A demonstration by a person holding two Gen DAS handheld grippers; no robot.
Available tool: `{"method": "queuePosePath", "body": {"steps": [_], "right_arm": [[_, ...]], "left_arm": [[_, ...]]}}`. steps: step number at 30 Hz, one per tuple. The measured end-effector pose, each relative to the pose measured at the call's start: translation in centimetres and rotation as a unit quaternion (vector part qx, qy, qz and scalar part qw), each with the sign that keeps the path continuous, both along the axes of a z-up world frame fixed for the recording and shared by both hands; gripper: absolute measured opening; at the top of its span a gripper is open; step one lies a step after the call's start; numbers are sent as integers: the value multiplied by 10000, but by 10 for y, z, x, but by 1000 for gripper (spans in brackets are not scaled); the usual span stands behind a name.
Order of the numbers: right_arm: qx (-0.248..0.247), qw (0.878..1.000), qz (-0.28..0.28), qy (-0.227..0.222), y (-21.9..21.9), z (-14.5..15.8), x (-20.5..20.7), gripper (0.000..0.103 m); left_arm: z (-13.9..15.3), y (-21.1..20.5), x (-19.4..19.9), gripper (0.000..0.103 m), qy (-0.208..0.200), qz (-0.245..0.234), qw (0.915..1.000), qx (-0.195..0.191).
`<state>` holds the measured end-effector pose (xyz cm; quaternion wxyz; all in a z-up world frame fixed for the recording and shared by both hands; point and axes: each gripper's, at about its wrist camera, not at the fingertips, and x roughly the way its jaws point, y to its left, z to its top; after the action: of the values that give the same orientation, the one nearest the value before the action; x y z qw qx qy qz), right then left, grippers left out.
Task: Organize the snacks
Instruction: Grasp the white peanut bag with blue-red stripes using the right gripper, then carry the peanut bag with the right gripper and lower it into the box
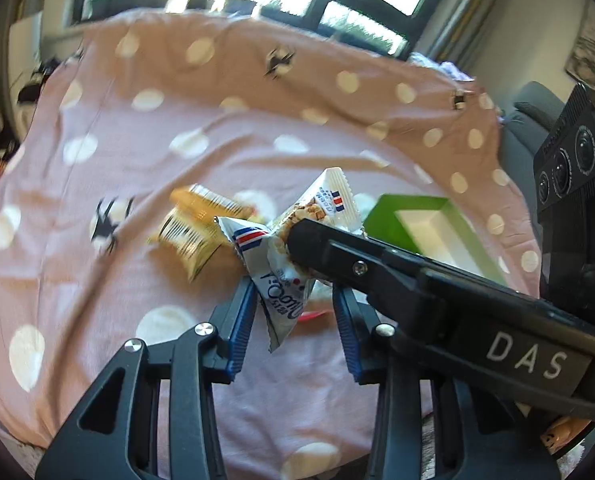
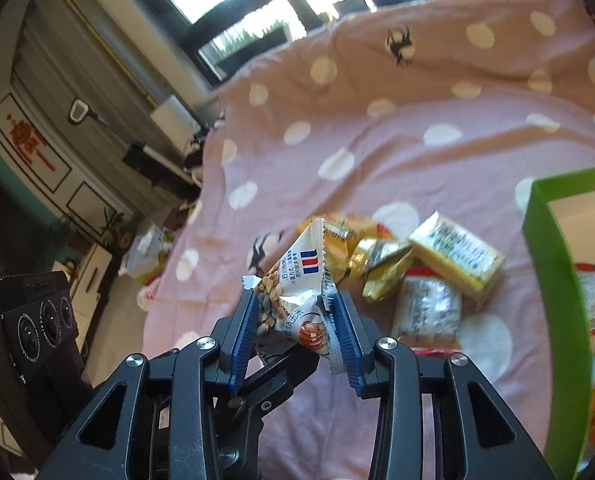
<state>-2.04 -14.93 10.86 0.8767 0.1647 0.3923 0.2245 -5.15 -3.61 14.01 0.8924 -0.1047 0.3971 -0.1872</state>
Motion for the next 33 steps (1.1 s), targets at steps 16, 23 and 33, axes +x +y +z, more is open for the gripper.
{"method": "queuePosePath", "body": {"steps": [16,23,33], "right_arm": [[272,9892,-1106,-928,-101,46,-32,41],[373,9821,-1582,-947,-152,41,-30,41],[691,9729,-2087,-718,-205,11,-18,41]], "left_arm": [[47,-99,8,39,-837,-1087,9901,287],[42,-150,25,38,-813,-1599,9832,330],[21,-202,49,38,-589,-2059,9754,529]]}}
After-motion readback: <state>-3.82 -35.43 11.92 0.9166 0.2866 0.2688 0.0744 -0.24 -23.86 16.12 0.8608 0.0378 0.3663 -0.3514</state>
